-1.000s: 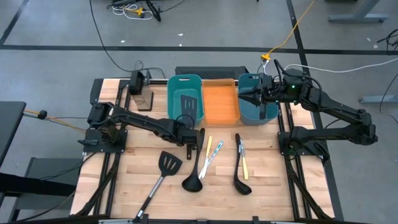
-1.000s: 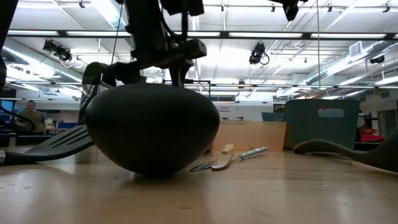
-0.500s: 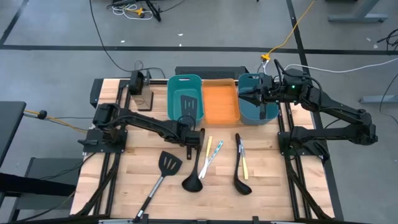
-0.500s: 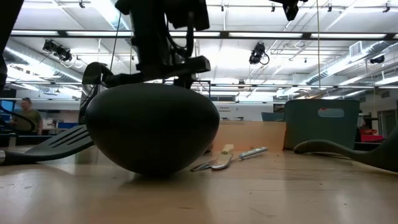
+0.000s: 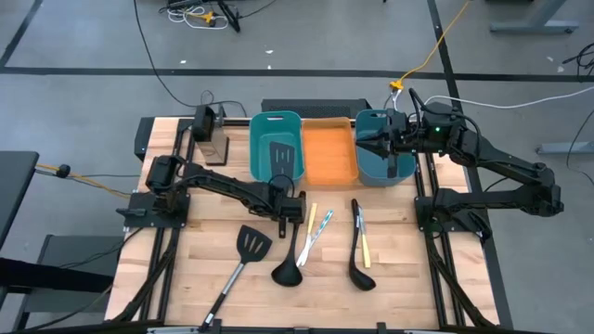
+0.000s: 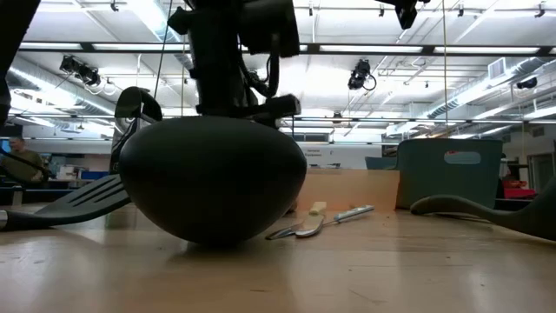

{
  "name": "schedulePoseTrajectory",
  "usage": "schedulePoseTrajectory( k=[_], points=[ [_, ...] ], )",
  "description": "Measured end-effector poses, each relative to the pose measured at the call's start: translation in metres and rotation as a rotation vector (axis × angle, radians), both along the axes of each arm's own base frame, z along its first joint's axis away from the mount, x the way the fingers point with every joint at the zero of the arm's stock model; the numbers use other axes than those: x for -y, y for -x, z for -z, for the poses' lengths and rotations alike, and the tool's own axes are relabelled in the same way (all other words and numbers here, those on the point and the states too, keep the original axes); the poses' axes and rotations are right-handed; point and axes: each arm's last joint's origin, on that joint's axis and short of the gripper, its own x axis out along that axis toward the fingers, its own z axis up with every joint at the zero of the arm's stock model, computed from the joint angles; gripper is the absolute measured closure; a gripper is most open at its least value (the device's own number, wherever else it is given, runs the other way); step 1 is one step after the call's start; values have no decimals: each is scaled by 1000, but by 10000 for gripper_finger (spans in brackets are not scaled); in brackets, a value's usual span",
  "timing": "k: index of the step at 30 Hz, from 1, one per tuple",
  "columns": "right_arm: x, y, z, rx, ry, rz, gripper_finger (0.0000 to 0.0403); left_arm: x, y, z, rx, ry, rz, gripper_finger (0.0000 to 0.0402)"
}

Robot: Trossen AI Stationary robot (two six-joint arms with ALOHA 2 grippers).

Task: Pick & Place Kitchen Items
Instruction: Put the top black spatula into the green bin

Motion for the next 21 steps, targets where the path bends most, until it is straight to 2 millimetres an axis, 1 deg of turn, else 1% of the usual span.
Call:
schedulePoseTrajectory(
  k=[10,21],
  points=[
    [0,0,0,0,1,0,376,0,-1,-1,8,4,12,181],
    [0,0,0,0,1,-1,376,0,-1,-1,14,8,6,229]
  ],
)
